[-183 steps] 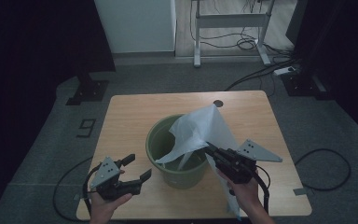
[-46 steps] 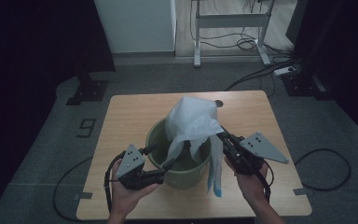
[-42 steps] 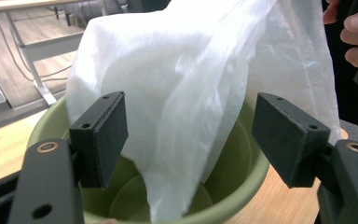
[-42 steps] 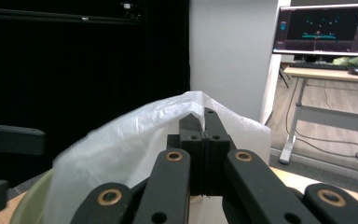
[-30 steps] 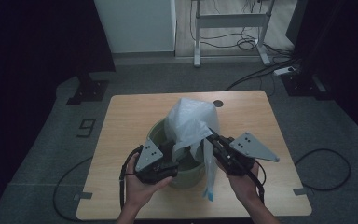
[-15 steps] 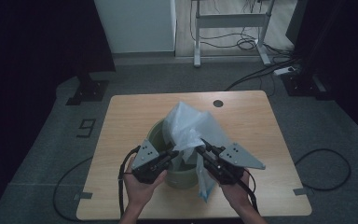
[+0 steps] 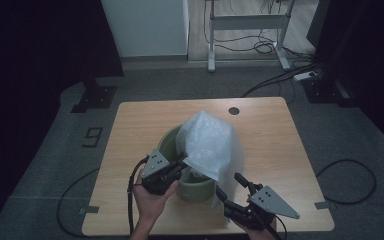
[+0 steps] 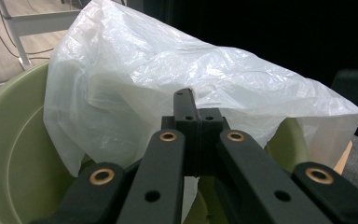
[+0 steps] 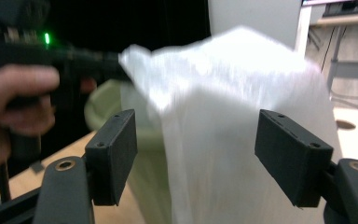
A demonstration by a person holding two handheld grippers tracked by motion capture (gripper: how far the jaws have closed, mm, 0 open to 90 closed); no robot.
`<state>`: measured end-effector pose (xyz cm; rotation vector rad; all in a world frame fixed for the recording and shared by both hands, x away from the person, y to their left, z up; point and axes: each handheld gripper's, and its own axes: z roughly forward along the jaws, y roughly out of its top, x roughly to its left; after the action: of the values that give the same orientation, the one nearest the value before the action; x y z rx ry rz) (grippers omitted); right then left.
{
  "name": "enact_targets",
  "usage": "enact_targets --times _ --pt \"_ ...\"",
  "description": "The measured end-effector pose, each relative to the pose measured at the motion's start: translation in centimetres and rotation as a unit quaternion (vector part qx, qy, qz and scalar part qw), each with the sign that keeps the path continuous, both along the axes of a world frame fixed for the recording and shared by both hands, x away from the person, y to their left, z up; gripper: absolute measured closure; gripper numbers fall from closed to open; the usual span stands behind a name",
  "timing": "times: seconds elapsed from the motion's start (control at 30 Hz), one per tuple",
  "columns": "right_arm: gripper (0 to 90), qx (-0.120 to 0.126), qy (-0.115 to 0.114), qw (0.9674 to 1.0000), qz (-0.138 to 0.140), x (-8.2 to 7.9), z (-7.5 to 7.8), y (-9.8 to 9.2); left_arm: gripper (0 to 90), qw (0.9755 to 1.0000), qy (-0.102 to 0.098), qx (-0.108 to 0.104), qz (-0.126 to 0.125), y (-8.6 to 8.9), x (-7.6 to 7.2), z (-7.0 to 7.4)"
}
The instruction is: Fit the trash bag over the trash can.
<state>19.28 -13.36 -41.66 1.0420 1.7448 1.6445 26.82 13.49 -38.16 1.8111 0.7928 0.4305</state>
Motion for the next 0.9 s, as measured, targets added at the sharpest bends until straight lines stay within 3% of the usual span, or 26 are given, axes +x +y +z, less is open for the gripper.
enact_targets --times 0.27,0.53,0.63,0.73,0.77,0.8,0.9 --pt "29.1 -0.013 0.051 0.9986 -0.008 0.0 -4.3 -0.2 89.8 1.0 0.002 0.0 0.003 0.3 0.1 0.2" --pt "36.1 -0.016 0.07 0.9974 -0.014 0.2 -5.9 -0.3 89.7 1.0 0.006 -0.002 0.003 0.4 0.3 0.1" --pt "45.6 -0.016 0.078 0.9967 -0.015 0.7 -6.6 -0.2 89.7 1.0 0.007 0.0 0.001 0.3 0.3 0.2" --pt "62.2 -0.014 0.082 0.9964 -0.011 1.1 -6.8 -0.3 89.7 1.0 0.008 -0.002 -0.003 0.2 0.3 0.2" --pt "62.2 -0.014 0.082 0.9964 -0.011 1.1 -6.8 -0.3 89.7 1.0 0.008 -0.002 -0.003 0.2 0.3 0.2" --pt "73.0 0.001 0.092 0.9957 -0.015 1.4 -6.8 -0.7 89.6 1.0 0.007 -0.001 -0.004 0.1 0.3 0.2" --pt "81.8 0.004 0.085 0.9961 -0.022 1.4 -6.5 -1.3 89.7 0.9999 0.008 0.0 -0.008 0.0 0.2 0.3"
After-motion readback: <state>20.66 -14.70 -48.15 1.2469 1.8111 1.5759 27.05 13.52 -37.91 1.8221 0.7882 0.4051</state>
